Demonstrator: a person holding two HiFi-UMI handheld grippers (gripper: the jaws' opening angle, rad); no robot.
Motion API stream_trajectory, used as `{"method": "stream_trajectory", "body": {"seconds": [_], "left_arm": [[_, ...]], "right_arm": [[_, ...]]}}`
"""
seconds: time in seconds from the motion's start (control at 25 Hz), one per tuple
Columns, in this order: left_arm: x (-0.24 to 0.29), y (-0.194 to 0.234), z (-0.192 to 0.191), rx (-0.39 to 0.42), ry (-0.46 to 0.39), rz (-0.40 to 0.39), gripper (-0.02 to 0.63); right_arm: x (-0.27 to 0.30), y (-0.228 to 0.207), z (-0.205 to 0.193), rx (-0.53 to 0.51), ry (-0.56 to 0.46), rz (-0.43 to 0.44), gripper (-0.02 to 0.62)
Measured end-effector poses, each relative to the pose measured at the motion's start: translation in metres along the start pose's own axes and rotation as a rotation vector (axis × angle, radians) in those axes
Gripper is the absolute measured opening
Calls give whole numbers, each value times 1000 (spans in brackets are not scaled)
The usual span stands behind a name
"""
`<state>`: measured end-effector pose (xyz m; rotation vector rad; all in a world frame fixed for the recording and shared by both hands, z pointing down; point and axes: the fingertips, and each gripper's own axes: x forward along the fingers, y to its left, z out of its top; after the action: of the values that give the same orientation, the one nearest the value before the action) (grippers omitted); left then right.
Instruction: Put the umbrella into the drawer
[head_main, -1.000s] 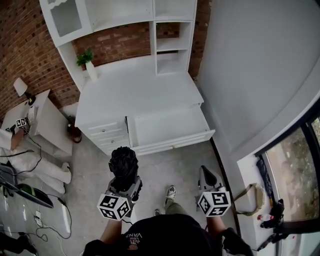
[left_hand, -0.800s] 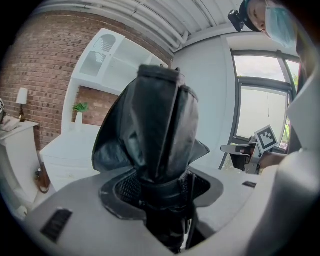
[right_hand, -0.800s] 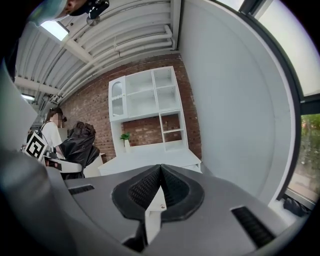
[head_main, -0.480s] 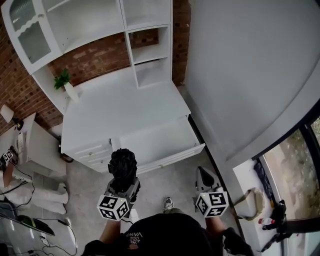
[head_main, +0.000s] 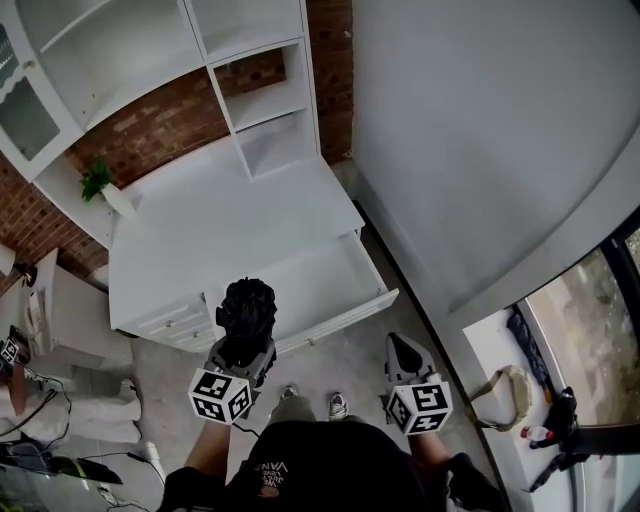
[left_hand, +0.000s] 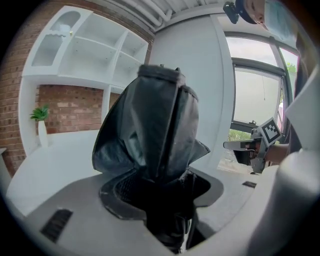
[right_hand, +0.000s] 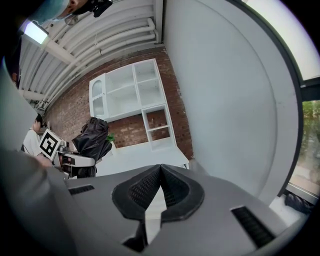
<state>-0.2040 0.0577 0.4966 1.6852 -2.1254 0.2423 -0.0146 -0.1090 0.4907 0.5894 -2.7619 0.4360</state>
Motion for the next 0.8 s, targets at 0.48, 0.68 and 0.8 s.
{"method": "stream_trajectory", "body": {"seconds": [0.48,0.68,0.8], "left_arm": [[112,22,48,179,70,-209,229],[156,15,51,236,116,-305,229],[179,13,47,276,151,-342,229]], "right_arm": [[25,-30,8,72,-35,-211,0],[31,-41,13,100,-54,-300,0],[36,-44,16,111,-60,-335,0]]}}
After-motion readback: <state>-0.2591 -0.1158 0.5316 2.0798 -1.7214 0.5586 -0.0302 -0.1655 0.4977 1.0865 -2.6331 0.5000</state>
